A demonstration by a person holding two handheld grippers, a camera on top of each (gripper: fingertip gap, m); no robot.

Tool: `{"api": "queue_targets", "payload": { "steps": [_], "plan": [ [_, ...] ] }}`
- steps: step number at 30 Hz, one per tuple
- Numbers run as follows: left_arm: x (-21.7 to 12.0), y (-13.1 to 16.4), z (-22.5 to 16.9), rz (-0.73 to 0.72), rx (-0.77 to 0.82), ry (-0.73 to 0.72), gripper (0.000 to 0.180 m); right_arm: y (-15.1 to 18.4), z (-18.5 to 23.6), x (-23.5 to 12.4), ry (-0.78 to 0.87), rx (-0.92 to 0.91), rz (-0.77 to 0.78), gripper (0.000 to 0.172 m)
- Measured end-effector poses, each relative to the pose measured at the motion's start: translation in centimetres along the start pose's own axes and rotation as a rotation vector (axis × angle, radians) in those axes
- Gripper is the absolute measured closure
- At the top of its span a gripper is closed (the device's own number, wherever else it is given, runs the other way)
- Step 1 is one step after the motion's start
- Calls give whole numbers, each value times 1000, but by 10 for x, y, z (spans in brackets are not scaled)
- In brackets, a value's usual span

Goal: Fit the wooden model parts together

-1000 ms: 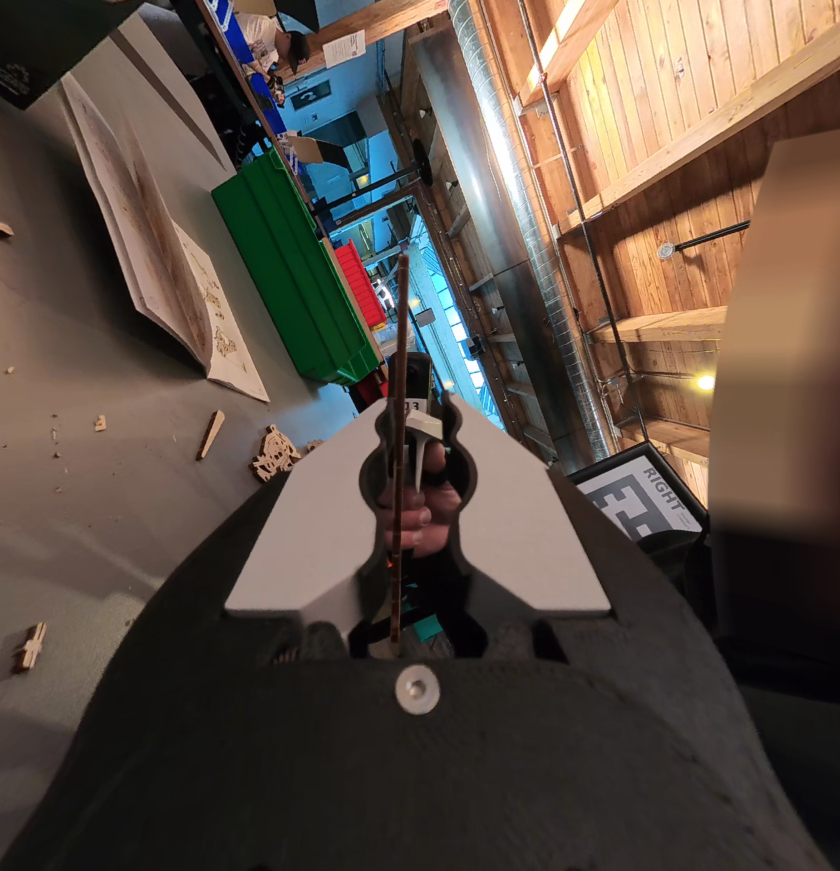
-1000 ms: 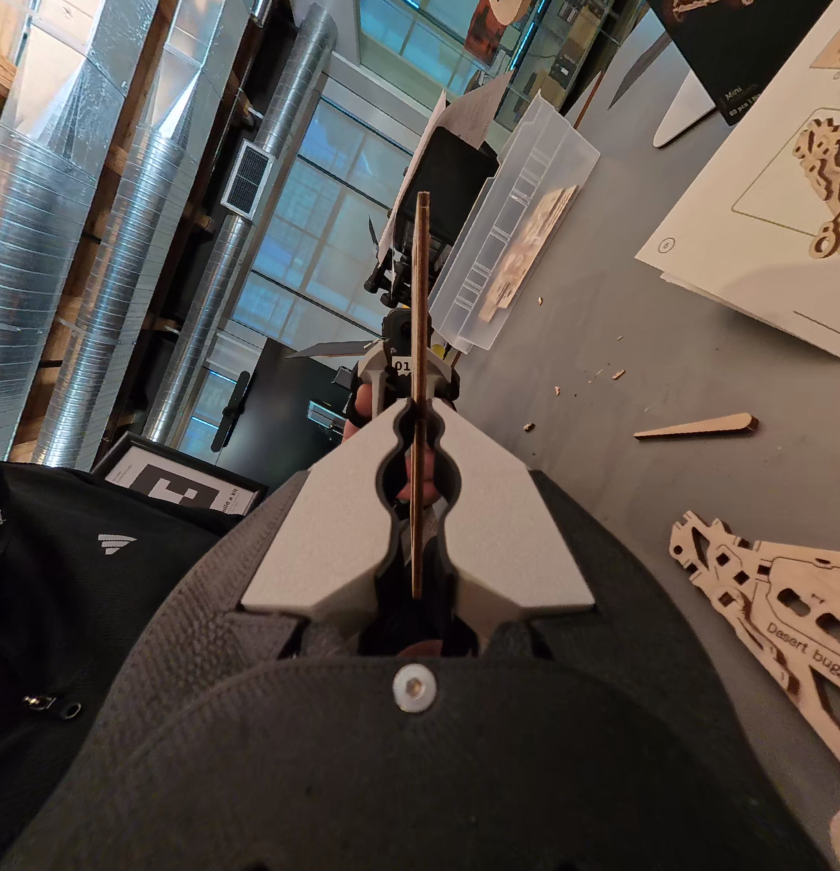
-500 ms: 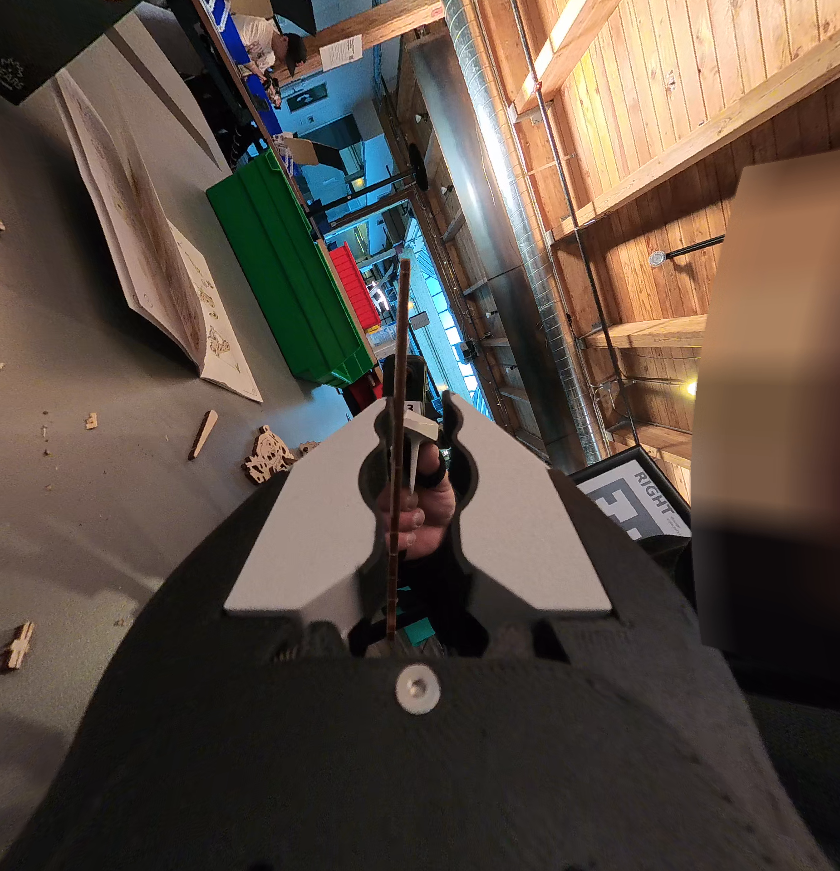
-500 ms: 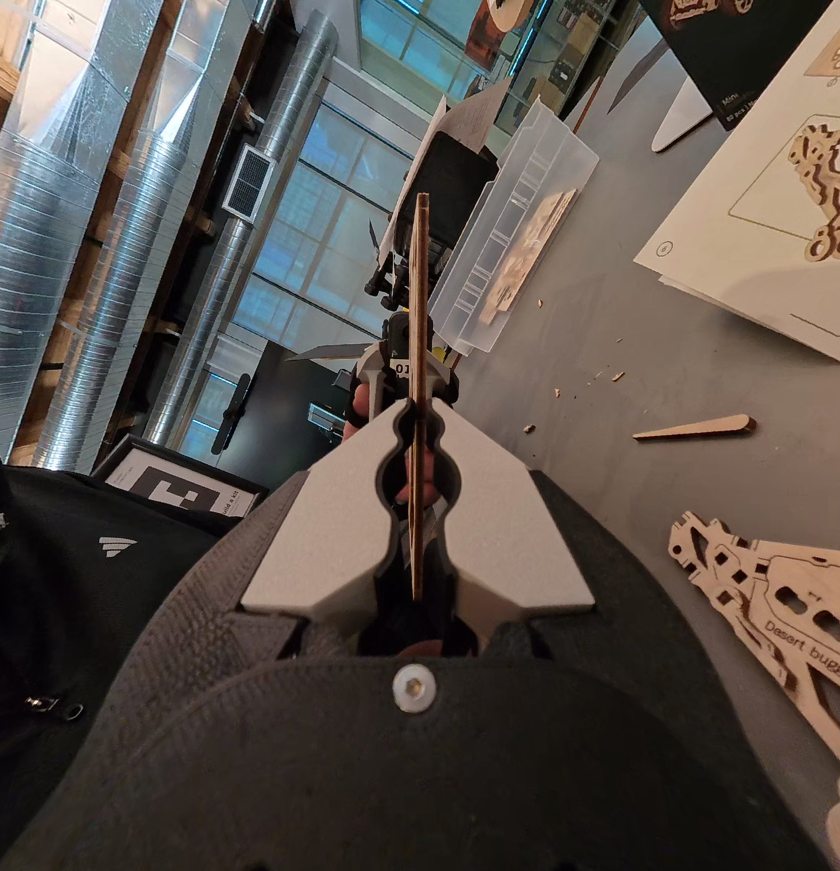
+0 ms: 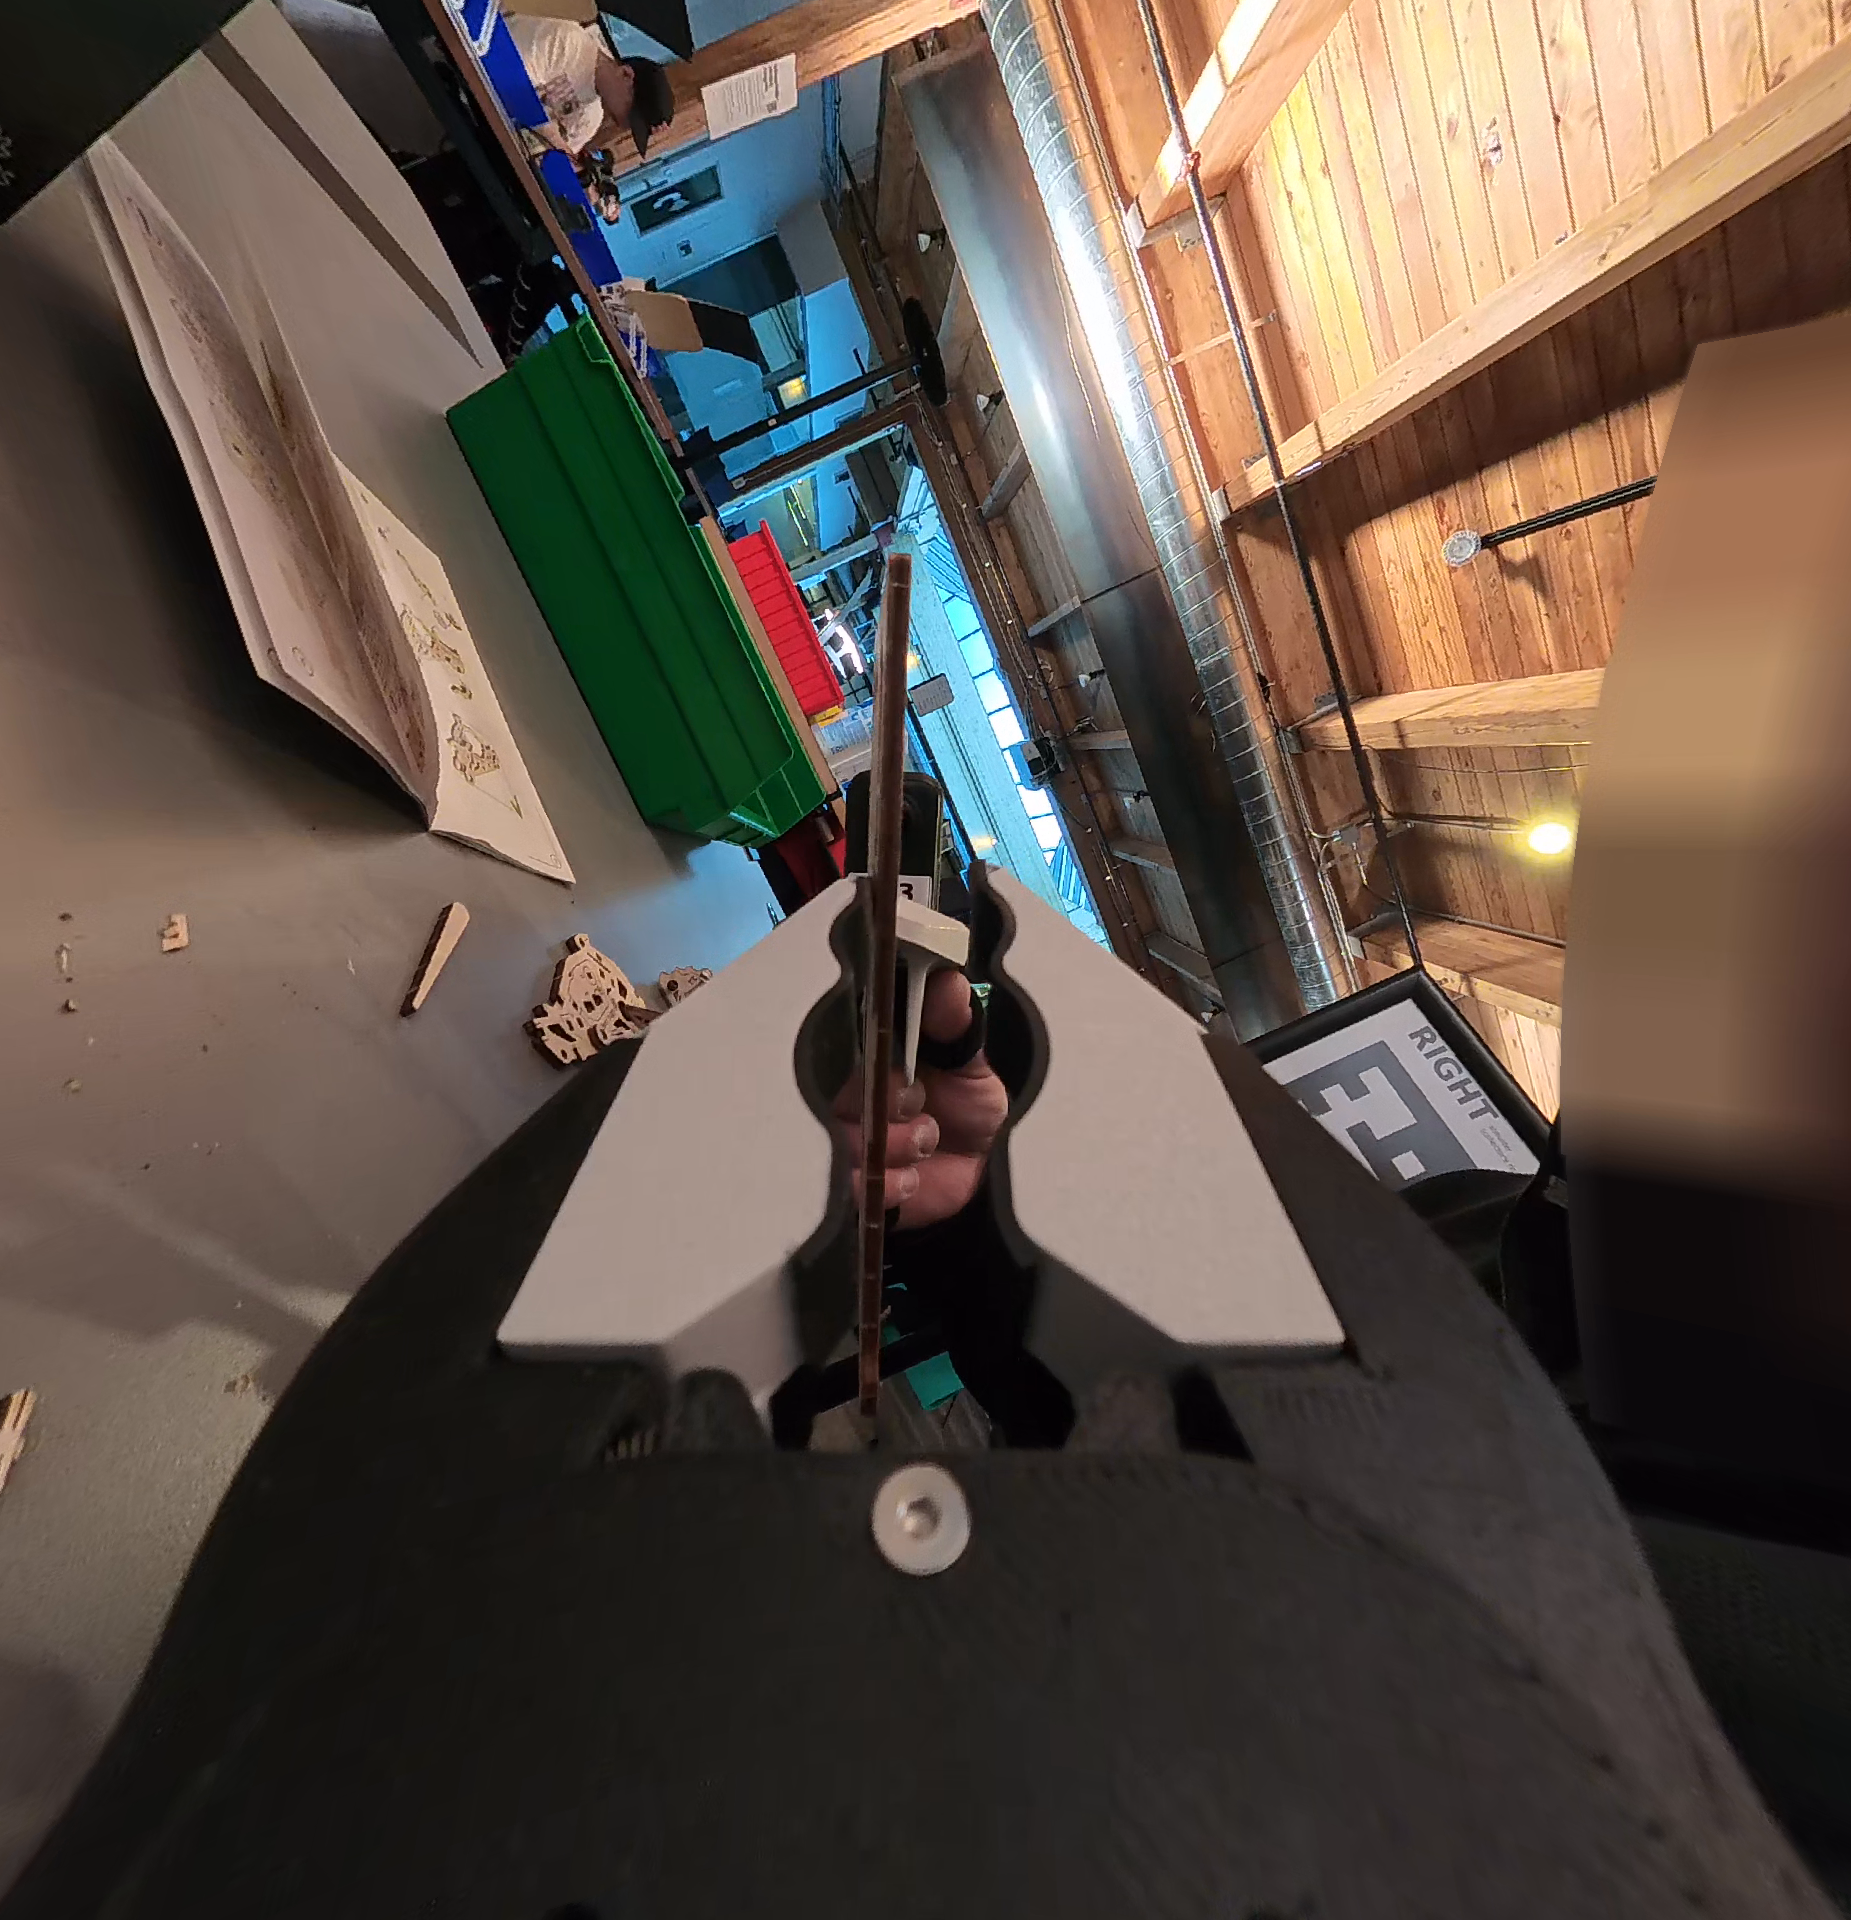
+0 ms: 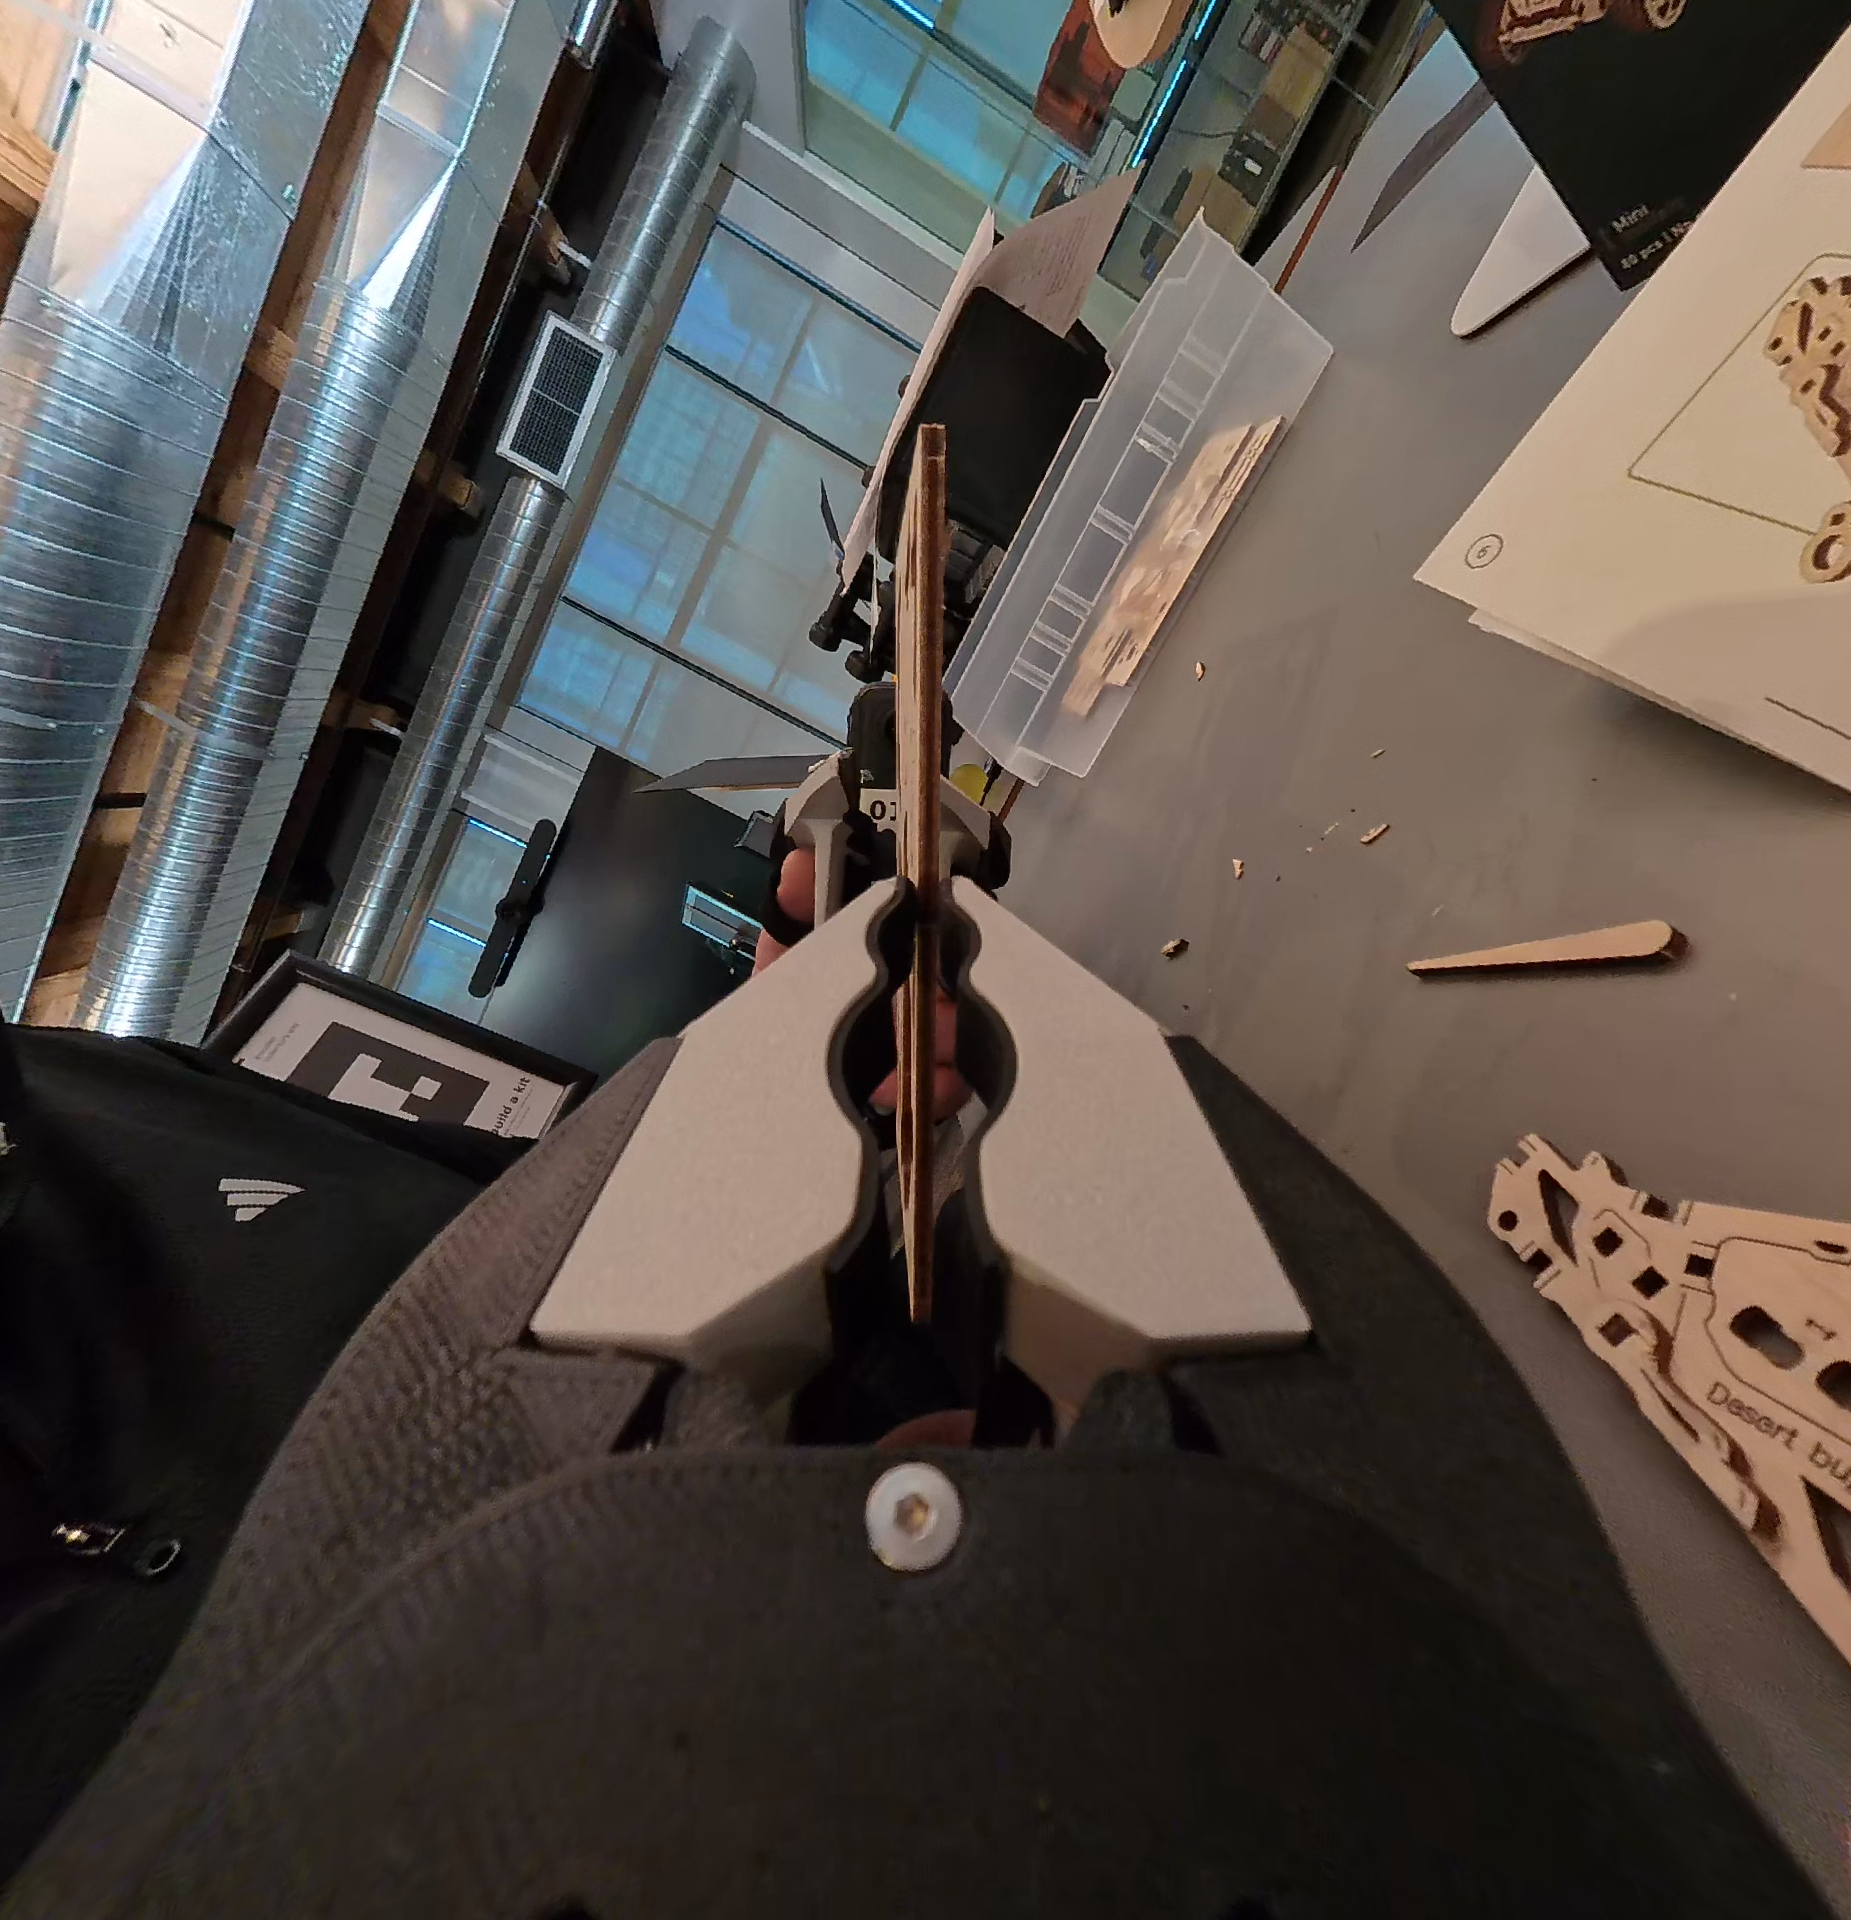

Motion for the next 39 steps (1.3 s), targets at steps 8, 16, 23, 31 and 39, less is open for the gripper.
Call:
{"api": "queue_targets", "payload": {
  "steps": [8,16,23,31,39],
  "plan": [
    [1,1,-1,4,4,-4,167,-1,1,-1,0,0,-2,171],
    [0,1,-1,12,33,-46,178,-1,2,0,-5,1,1,171],
    [0,1,-3,10,78,-87,179,-2,5,2,-12,0,-1,163],
    [-1,0,-4,-7,75,-96,179,-3,10,0,-4,-7,-6,157],
    [-4,-2,-3,-24,65,-105,180,-9,19,-4,10,-33,-15,155]
  ]
}}
Point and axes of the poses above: each gripper's, where its closed fingertips meet, x out along the fingers, y out of its underside, z = x × y across the jaws, the point moved 9 cm from there along -x, back along the fingers, and after that the axes turned 14 degrees about -y, right-handed, at the moved point
